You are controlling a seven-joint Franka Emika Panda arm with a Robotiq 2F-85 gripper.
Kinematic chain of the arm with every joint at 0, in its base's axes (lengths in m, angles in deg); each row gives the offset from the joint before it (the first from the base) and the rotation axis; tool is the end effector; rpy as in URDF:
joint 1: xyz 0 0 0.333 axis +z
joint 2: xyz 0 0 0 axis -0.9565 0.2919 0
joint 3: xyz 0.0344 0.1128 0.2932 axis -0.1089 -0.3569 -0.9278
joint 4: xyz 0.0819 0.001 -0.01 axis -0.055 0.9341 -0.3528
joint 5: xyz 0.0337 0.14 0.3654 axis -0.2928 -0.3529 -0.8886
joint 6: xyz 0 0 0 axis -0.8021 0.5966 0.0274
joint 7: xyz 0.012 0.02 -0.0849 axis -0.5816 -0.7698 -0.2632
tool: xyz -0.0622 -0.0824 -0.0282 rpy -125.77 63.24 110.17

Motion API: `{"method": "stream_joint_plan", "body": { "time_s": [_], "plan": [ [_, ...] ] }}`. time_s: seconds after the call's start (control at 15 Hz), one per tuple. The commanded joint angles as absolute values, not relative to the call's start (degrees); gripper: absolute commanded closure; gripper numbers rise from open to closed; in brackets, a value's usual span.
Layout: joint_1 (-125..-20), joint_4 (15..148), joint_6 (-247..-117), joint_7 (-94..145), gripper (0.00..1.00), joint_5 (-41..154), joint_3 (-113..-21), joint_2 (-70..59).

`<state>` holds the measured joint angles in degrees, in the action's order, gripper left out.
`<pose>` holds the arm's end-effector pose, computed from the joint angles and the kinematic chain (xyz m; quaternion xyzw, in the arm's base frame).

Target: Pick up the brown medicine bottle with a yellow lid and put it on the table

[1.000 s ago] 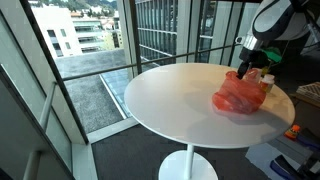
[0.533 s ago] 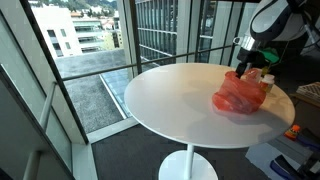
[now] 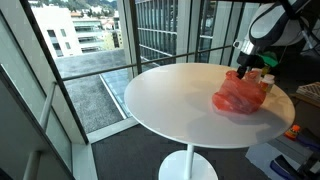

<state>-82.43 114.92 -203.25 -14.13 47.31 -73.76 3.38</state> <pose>0.5602 -0.0692 0.1884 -0.9801 -0.1909 -0.0511 0.0184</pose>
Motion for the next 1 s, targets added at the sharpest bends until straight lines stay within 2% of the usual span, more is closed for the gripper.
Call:
{"method": "stream_joint_plan", "body": {
  "time_s": [0.0, 0.93],
  "plan": [
    [-84.0, 113.4, -204.3, -13.9, 0.00, 49.3, -74.8, 5.0],
    [-84.7, 113.2, -205.0, -13.9, 0.00, 51.2, -75.3, 6.4]
  ]
}}
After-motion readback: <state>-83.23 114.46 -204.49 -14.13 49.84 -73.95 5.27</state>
